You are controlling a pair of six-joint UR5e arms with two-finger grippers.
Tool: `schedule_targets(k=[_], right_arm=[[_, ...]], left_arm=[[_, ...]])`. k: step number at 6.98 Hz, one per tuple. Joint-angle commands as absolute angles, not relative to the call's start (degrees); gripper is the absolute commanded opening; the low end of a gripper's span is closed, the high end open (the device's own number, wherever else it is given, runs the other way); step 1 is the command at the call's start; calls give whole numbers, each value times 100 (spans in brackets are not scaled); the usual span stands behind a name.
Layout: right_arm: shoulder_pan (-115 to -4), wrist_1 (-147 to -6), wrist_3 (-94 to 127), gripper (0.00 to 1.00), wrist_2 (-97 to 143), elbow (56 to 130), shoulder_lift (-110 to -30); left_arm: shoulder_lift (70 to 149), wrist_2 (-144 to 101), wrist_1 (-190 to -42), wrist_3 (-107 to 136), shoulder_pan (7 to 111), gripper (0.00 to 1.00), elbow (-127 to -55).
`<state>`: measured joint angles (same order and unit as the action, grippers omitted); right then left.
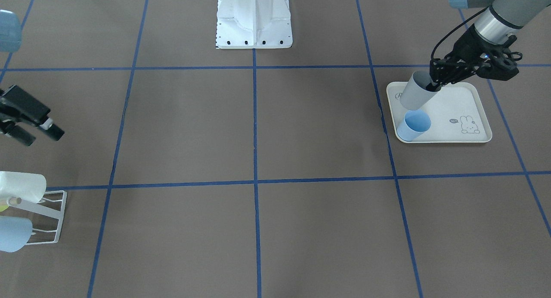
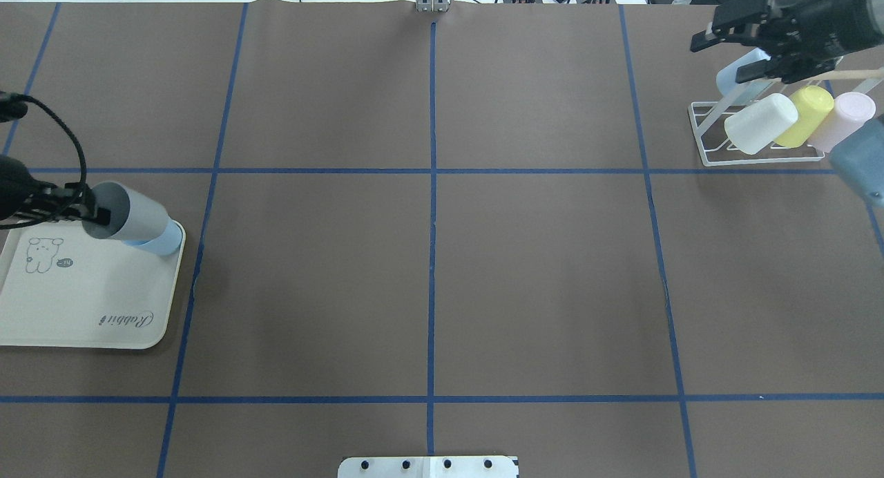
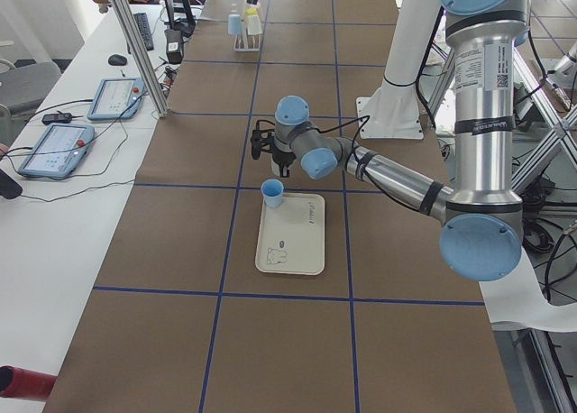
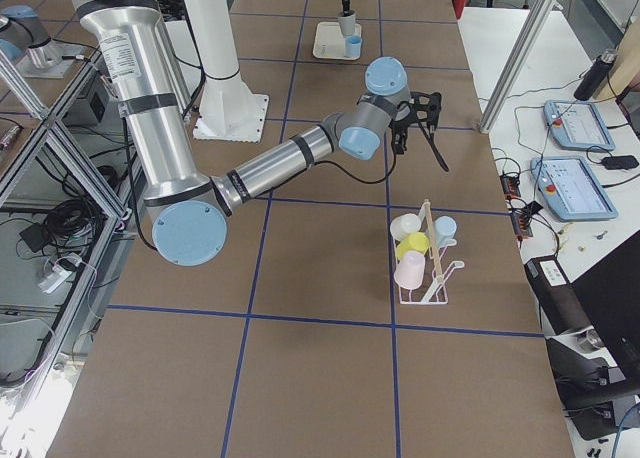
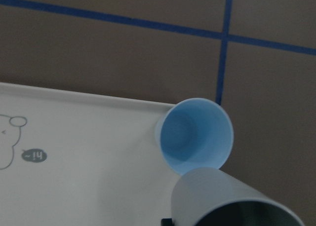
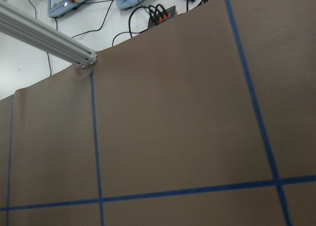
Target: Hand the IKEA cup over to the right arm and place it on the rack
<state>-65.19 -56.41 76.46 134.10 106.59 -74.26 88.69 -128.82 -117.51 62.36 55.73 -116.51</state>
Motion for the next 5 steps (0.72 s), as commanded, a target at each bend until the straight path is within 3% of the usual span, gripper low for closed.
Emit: schedule_targets(k=[1, 3, 5], right_arm=[[-5167, -5634, 9344, 100, 12820, 11519, -7296], [-3890, -5634, 10524, 100, 11274, 11951, -6945], [-3665, -5616, 11613, 100, 11065, 12023, -6271]], left_arm=[[9970, -13025, -11803, 7738, 5529, 0, -11602], [10737, -12999, -11978, 8803, 5372, 0, -11567], [11371, -12799, -14180, 10816, 5274, 0, -10693]])
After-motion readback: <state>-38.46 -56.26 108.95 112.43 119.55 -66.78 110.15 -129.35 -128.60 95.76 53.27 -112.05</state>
